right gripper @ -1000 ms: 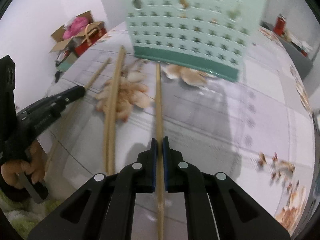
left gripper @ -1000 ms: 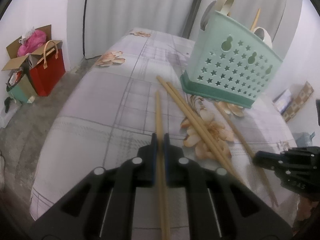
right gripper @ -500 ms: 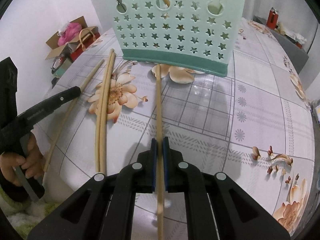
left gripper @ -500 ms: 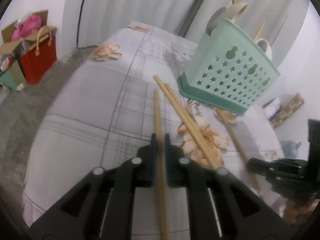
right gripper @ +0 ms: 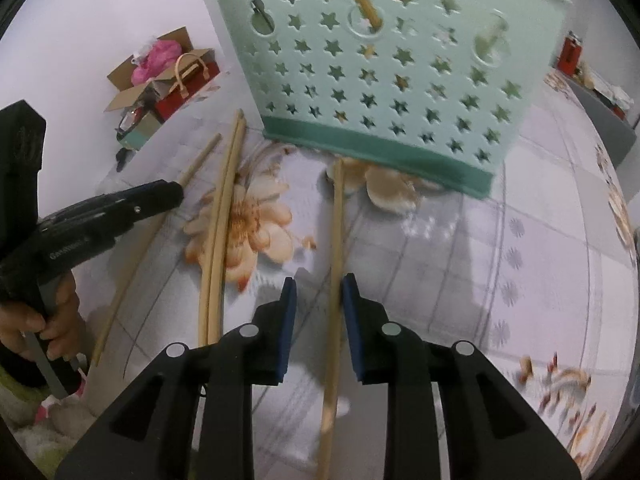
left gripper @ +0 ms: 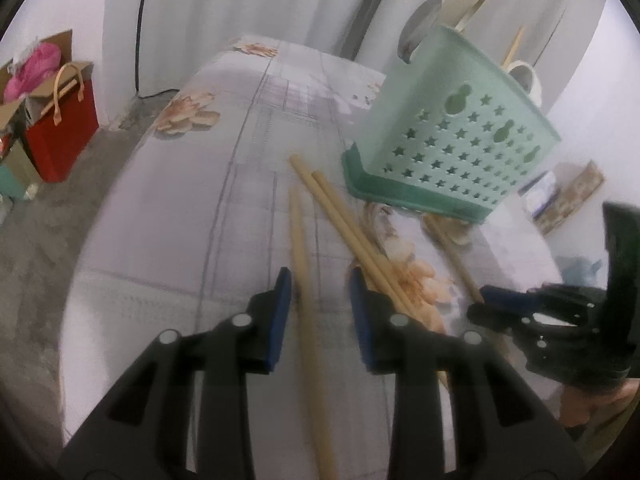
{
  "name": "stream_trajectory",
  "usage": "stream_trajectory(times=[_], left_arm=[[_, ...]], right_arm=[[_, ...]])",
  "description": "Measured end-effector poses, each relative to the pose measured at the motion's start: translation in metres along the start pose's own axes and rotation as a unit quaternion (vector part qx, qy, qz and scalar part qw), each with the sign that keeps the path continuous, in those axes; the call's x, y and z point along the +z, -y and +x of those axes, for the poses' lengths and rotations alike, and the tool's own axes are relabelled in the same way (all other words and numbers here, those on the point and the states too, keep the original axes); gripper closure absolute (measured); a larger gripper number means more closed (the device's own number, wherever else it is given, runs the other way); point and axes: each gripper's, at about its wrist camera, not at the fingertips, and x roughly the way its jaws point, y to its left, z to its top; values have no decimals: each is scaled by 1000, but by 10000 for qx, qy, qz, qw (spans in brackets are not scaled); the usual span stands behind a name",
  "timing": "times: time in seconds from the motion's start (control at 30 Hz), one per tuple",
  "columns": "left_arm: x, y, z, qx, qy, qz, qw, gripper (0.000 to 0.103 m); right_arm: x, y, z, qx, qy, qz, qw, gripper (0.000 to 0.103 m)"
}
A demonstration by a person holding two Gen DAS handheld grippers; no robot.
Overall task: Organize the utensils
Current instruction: 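Lift the held chopsticks toward the basket with both grippers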
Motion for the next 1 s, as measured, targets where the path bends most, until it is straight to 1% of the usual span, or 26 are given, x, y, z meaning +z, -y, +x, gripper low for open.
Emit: stream_trajectory(times=[0.1,0.2,0.33,0.4,0.47,0.53,0.57,0.63,0.73,0.8,0.9,1.0], left_arm=[[8,4,7,271,-51,185,9994,77],[17,8,15,549,-105,331,9979,85],[27,9,23,832,-142,523,9951,93],[30,9,26,967,-125,589,9935,98],[32,9,28,1025,-81,590,9929,98],[34,9,29,1046,-31,535,9931,99],[34,8,29,1020,-23,490,9936,99],[36,5,27,822,2,286,9962,99],[38,4,14,638,231,159,9976,99],[40,6,1,527,423,134,9976,99],[43,8,-26,270,812,58,9963,99],[48,9,-60,-76,1247,-64,9921,99]], right_arm=[[14,1,8,20,30,-46,10000,79],[26,1,15,2,61,-65,10000,79],[37,-3,21,-75,122,-192,9997,79],[41,-8,25,-207,192,-339,9990,83],[43,-11,27,-168,251,-367,9989,95],[47,-9,29,-104,280,-307,9991,96],[49,-7,30,-123,299,-255,9992,97],[53,0,28,-26,346,-61,9994,97],[54,5,13,88,594,104,9981,97],[54,5,-4,113,817,113,9965,97],[52,1,-30,120,1132,110,9934,97],[49,-1,-58,146,1481,146,9888,97]])
